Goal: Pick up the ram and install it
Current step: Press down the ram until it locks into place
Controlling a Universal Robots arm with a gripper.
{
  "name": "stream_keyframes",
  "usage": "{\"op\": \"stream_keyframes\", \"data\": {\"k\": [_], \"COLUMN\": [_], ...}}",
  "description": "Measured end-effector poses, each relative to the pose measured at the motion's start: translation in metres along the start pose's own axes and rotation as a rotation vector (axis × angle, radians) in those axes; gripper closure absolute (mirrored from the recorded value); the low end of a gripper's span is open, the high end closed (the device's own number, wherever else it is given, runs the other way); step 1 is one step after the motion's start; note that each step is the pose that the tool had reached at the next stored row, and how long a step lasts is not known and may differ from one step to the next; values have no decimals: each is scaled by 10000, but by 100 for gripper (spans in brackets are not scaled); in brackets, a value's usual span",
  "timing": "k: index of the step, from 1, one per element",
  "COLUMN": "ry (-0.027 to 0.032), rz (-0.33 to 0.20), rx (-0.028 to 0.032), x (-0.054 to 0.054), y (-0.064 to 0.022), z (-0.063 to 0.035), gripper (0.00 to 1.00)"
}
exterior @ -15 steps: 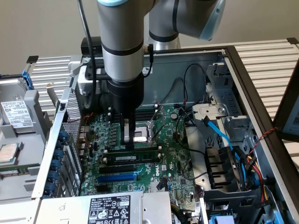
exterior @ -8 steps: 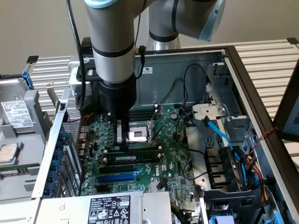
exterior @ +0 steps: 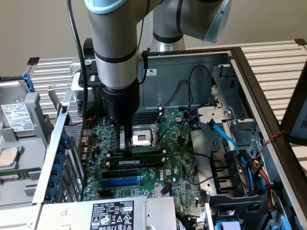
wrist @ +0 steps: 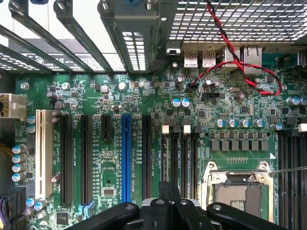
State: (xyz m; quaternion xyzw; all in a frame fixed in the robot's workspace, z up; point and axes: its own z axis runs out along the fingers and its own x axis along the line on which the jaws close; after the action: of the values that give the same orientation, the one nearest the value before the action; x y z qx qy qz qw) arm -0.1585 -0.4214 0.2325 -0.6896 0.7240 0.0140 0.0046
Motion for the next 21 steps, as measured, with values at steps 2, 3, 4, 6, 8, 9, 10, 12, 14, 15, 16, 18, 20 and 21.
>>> {"op": "stream_keyframes", "data": {"k": [2, 3, 4, 6, 8, 9, 10, 12, 14, 15, 16, 18, 20, 21], "ry": [-1, -1, -1, -1, 2, 2, 1, -3, -3, -3, -14, -37, -36, -48], "rz": [0, 0, -1, -1, -1, -2, -1, -1, -3, -4, -4, -4, -3, -4], "rx": [16, 27, 38, 56, 69, 76, 85, 103, 116, 115, 119, 125, 117, 115], "x": [0, 0, 1, 1, 2, 2, 2, 1, 2, 2, 1, -1, -1, 0], "y": [0, 0, 0, 0, 1, 1, 1, 0, -1, 0, 0, -1, 1, 0], "z": [10, 15, 20, 30, 36, 40, 45, 55, 59, 59, 55, 3, -54, -66], "gripper": [89, 89, 89, 89, 89, 89, 89, 89, 89, 89, 89, 89, 89, 89]}}
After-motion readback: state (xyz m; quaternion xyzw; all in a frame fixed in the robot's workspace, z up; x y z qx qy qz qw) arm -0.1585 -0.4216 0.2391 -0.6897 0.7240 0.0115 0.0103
